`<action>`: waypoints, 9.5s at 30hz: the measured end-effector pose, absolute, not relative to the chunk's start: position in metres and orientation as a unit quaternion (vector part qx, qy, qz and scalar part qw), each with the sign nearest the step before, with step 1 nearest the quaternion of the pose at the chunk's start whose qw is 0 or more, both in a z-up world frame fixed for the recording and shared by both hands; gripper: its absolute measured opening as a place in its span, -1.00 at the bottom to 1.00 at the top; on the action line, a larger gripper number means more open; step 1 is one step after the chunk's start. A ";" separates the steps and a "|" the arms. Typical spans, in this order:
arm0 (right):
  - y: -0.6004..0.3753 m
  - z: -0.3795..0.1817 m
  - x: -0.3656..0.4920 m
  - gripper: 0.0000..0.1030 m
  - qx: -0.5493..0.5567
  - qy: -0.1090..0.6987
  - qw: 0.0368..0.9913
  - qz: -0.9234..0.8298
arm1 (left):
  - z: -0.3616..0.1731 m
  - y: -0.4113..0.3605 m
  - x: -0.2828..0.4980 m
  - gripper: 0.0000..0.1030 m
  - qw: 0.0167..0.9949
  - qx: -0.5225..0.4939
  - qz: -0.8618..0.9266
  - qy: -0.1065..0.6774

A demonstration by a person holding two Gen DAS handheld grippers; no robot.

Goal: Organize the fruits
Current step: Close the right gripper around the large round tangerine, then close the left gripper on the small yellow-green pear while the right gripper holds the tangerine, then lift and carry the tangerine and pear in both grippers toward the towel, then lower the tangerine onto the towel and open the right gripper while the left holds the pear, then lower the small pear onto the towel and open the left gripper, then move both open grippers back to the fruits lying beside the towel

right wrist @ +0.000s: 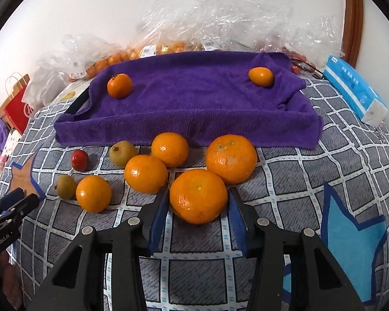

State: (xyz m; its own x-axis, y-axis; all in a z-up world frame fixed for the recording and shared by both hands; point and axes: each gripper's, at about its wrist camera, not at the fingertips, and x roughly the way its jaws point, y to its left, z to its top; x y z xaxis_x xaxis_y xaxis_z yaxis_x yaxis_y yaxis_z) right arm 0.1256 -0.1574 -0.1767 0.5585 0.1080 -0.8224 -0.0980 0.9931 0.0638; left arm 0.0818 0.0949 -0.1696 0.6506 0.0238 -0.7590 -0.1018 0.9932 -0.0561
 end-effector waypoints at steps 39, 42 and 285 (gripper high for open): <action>-0.190 -0.171 0.085 -0.20 -0.048 0.441 0.894 0.057 | -0.156 0.035 0.112 -0.56 0.895 -0.074 -0.084 0.432; -0.189 -0.172 0.085 -0.20 -0.049 0.443 0.893 0.056 | -0.157 0.049 0.107 -0.56 0.889 -0.076 -0.058 0.448; -0.215 -0.172 0.129 -0.17 0.044 0.422 0.904 0.045 | -0.169 0.023 0.155 -0.50 0.898 -0.073 -0.096 0.423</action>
State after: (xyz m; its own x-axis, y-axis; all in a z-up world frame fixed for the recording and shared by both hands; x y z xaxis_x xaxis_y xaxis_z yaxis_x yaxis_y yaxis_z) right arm 0.1293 -0.2154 -0.1722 0.6397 0.1182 -0.7595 -0.0441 0.9921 0.1173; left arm 0.1545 0.0226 -0.1686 0.6235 -0.2339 -0.7461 0.1107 0.9710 -0.2119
